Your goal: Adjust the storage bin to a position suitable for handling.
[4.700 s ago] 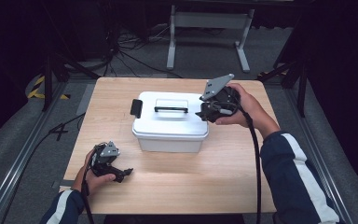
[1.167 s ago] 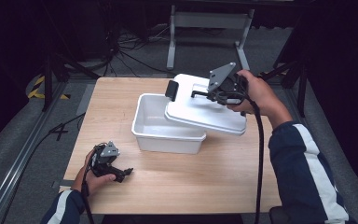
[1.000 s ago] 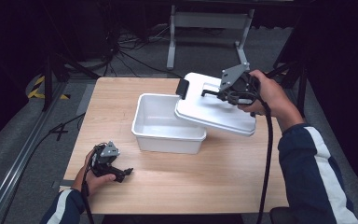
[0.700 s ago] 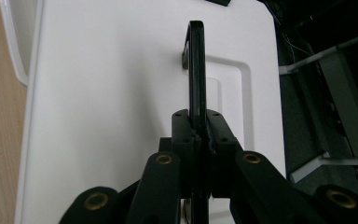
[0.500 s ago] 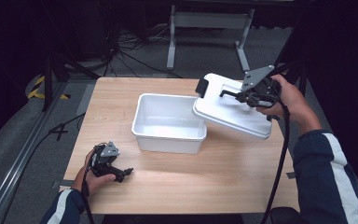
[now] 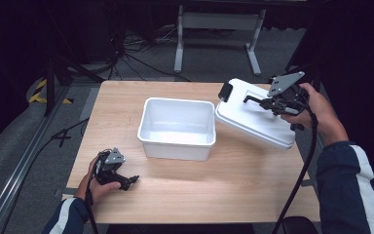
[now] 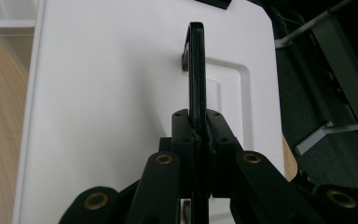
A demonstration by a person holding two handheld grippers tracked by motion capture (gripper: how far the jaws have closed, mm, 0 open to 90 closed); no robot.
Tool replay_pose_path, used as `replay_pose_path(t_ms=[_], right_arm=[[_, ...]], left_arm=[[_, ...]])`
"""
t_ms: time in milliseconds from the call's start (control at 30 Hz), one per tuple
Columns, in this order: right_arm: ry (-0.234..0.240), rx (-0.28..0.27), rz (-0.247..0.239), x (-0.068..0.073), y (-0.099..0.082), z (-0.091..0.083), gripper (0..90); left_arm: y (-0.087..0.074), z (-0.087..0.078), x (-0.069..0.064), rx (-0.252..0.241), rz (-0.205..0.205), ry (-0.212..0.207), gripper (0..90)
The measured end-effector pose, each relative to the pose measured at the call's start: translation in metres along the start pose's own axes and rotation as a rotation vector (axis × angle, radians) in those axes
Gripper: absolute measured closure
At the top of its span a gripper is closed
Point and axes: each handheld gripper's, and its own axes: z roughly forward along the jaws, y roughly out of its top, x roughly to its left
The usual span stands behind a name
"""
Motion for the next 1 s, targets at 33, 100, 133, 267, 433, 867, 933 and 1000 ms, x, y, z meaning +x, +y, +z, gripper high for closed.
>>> replay_pose_path(t_ms=[33,100,133,267,433,867,933,1000], right_arm=[[0.001,0.0,0.003,0.0,-0.001,0.0,84.7],[0.001,0.008,0.008,-0.001,-0.006,0.003,84.7],[0.0,0.014,0.015,0.0,-0.008,0.005,84.7],[-0.001,0.028,0.024,-0.001,-0.014,0.01,84.7],[0.015,0.029,0.07,-0.004,-0.027,0.015,84.7],[0.033,0.078,0.091,-0.003,-0.046,0.038,84.5],[0.042,0.075,0.101,-0.002,-0.05,0.044,84.5],[0.051,0.073,0.113,-0.001,-0.053,0.05,84.5]], left_arm=[[0.0,0.0,0.0,-0.001,0.0,-0.001,0.2],[0.0,0.0,0.0,0.0,-0.001,-0.001,0.2],[0.0,0.0,0.0,0.0,0.0,-0.001,0.2],[0.0,0.0,0.0,-0.001,-0.001,0.0,0.2],[0.0,0.0,0.0,0.0,0.0,0.0,0.2],[0.0,0.0,0.0,0.001,-0.001,-0.001,0.2],[0.0,0.0,0.0,0.0,-0.001,-0.001,0.2],[0.0,0.0,0.0,0.001,-0.001,-0.001,0.2]])
